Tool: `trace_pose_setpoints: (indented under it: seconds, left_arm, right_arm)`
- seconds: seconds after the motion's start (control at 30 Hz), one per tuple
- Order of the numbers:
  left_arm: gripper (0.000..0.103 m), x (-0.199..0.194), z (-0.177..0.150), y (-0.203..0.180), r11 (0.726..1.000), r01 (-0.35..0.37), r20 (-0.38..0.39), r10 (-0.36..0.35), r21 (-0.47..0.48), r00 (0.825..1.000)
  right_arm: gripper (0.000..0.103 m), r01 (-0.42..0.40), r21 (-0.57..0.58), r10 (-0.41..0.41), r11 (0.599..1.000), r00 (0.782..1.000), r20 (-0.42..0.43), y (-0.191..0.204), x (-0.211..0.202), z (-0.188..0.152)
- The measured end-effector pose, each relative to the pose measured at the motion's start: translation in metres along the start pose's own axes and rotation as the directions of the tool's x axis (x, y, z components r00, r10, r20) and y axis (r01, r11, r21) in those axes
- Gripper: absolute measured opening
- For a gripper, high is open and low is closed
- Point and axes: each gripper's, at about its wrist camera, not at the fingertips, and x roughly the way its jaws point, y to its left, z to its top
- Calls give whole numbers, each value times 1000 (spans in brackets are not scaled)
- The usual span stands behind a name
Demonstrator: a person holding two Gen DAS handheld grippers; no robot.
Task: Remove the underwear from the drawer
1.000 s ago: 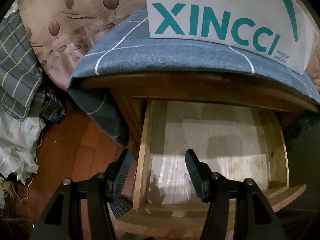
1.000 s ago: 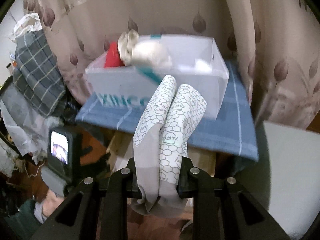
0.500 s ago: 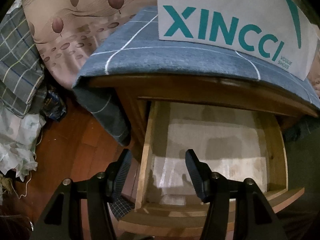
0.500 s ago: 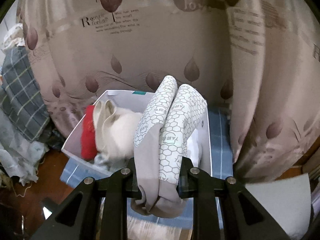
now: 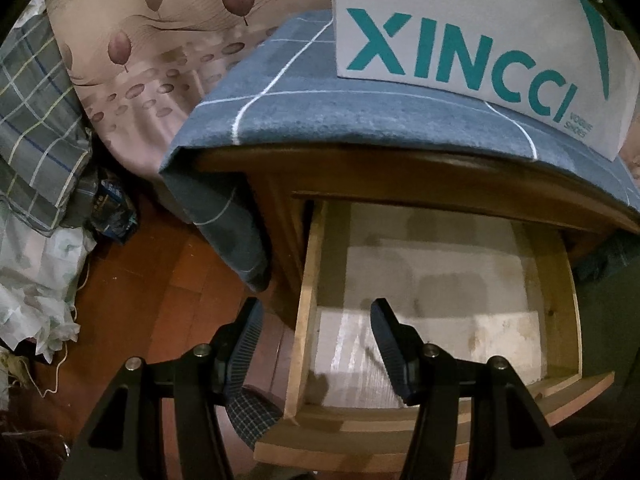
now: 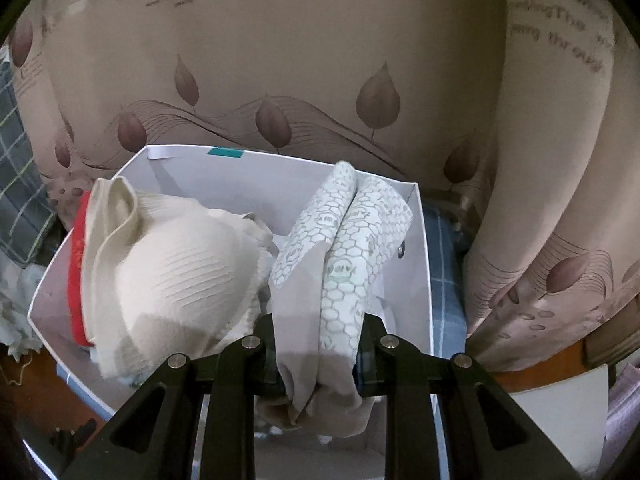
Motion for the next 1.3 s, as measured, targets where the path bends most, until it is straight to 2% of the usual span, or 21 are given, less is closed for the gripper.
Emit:
trace_pose_setpoints:
  seconds: [0.23,0.4,0.57,0.7,0.77,0.83,0.93,1.13,1.3]
  left_arm:
    - [57,1,-1,-4,1000,-13,1,13,18,1000]
    - [57,2,0,-4,1000,-11,-4,11,18,1000]
    - [57,3,0,-6,1000,-13,-1,13,19,1000]
    - [57,3,-1,-9,1000,-14,-1,14,26,1000]
    - [57,4,-1,-10,1000,-14,0,14,28,1000]
    - [57,4,-2,-11,999,-17,0,17,29,1000]
    - [57,6,-3,-15,999,-14,-11,14,38,1000]
    - [57,3,-5,-21,998,-15,0,15,57,1000]
    - [57,1,-8,-20,999,-10,-10,10,43,1000]
  right_arm:
    - [23,-28,3,28,1000,999,-24,9,16,-4]
    - [31,-29,7,29,1000,1000,-3,11,12,-7]
    - [55,-13,12,12,1000,999,34,12,0,-11]
    - [68,-17,8,17,1000,998,68,14,-17,-13]
    - [78,-7,-4,7,1000,996,85,17,-27,-14]
    - [83,2,-14,-1,1000,994,105,18,-38,-16]
    - [85,-16,-16,18,1000,991,131,18,-57,-24]
    - [98,-57,-4,56,998,982,182,18,-95,-68]
    - [99,-98,35,91,995,981,171,16,-105,-132]
